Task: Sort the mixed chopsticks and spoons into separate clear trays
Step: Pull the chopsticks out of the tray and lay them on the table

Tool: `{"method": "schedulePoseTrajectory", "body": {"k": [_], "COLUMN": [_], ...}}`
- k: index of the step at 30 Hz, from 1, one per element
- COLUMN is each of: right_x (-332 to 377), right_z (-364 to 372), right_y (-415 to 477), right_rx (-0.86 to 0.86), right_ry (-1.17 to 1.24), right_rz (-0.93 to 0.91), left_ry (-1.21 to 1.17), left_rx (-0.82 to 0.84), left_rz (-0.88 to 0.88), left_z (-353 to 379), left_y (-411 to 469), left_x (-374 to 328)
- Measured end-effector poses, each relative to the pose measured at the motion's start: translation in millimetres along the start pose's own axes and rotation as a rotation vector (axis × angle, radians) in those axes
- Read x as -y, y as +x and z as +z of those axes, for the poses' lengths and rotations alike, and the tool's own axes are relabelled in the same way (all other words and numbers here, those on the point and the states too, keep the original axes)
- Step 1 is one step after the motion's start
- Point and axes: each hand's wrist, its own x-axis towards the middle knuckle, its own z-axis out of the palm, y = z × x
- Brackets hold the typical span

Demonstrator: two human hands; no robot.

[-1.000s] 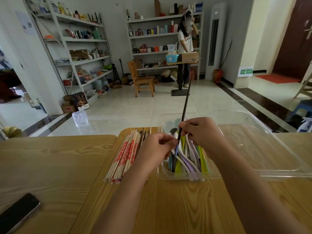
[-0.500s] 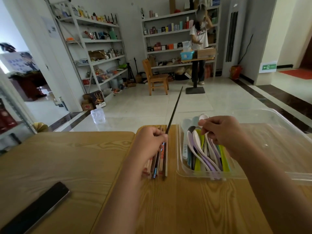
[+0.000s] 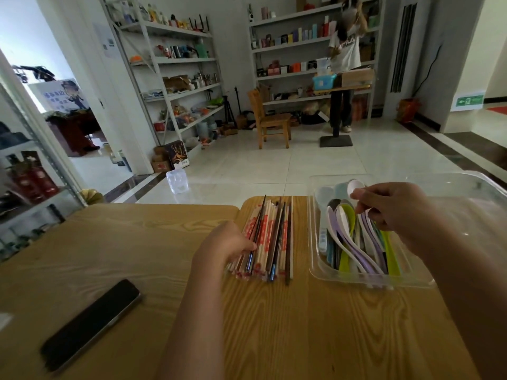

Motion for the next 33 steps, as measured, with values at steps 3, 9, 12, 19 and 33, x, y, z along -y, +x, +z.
{"method": "schedulePoseTrajectory", "body": {"k": [3,9,12,19,33], "right_x": [0,-1,-3,0,3], "right_z": [-1,-3,-5,-13,-27], "right_y": [0,1,3,1,-23], "right_rx": [-0.002,0.004,-0.001,-0.019,-0.048], "right_ry": [-0.007,-0.011,-0.002,0.042,-0.682], "right_rz": [-0.008,-0.004,0.005,0.040,0.121], "left_ry": [0.023,0.013,0.021,0.034,-0.703], "left_rx": [-0.101,-0.149,-0.137,-0.115,-0.073], "left_rz": [0.064,0.101,0.115,0.133,0.459], "left_z": [1,14,17,19,38], "left_y": [-2,-5,-5,-1,-59], "left_x": [-1,-4,-7,-9,-92]}}
